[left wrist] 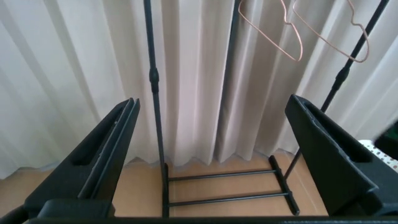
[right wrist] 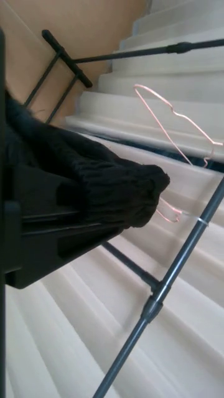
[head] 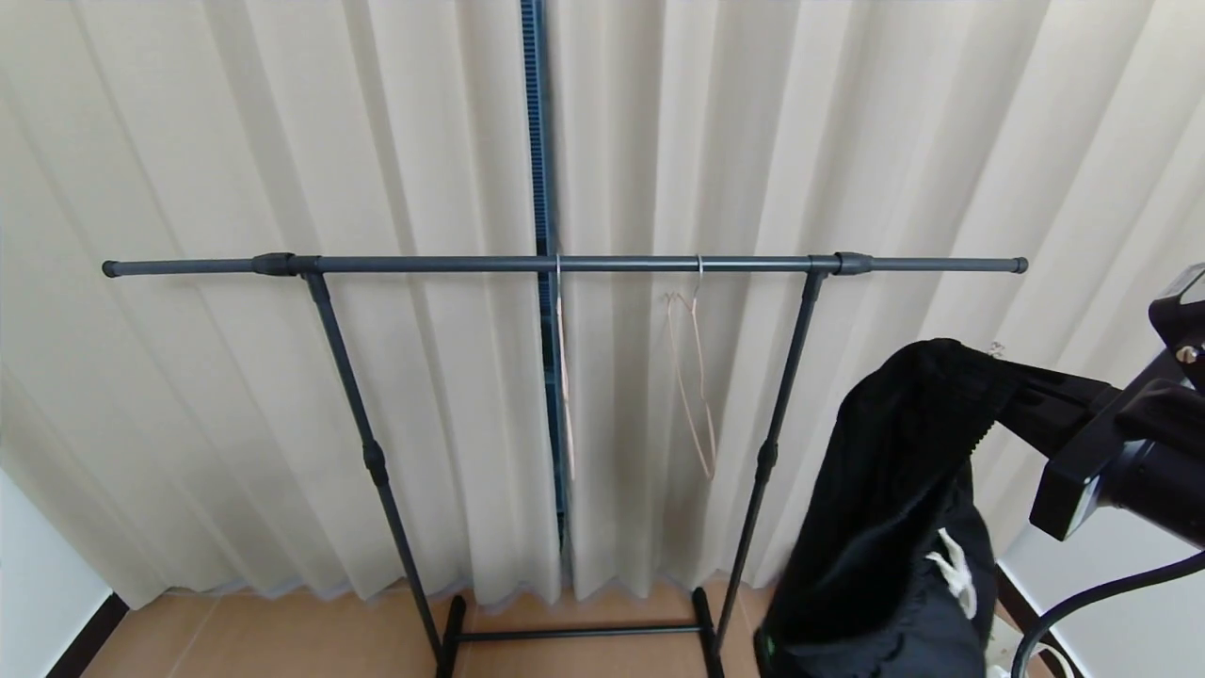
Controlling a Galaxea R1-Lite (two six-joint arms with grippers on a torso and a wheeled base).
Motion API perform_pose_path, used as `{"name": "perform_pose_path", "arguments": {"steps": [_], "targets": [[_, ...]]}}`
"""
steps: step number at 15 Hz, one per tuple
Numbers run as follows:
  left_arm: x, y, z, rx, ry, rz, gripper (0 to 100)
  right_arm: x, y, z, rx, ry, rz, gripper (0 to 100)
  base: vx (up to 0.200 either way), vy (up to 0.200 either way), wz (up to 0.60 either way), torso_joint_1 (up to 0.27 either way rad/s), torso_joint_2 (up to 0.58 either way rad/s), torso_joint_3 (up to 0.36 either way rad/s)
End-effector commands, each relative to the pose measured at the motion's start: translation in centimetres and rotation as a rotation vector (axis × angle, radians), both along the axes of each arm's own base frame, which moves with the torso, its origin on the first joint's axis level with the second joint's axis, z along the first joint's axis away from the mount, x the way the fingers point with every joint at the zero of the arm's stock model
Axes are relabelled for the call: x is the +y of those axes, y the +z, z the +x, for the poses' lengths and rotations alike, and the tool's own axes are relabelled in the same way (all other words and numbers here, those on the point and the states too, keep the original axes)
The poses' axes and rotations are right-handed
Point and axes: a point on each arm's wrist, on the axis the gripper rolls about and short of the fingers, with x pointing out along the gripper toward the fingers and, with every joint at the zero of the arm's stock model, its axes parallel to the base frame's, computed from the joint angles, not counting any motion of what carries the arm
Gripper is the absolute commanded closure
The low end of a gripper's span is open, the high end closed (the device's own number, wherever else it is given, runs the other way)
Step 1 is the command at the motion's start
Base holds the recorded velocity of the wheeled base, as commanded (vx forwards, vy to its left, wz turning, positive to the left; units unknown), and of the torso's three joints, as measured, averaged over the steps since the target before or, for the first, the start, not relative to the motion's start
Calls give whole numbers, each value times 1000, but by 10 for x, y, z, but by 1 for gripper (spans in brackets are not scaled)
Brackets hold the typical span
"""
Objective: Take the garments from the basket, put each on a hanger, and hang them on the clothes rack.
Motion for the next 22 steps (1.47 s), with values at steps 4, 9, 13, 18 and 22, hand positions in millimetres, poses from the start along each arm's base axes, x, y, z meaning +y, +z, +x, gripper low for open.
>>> {"name": "perform_pose_path", "arguments": {"steps": [4,9,13,18,22], "targets": [[0,0,0,3,1,2,0,2,-10,-3,25,21,-35,100,0,0,0,0,0,0],[0,2,8,136,-36,40,0,42,-34,13,125,75,-108,100,0,0,0,0,0,0],[-10,73,60,402,-307,-212,0,61,-27,33,109,43,27,100,0,0,0,0,0,0],[-57,107,136,739,-502,-392,0,67,-11,39,66,49,66,100,0,0,0,0,0,0],[-94,102,176,898,-533,-401,0,70,-11,38,64,65,72,100,0,0,0,0,0,0]]}}
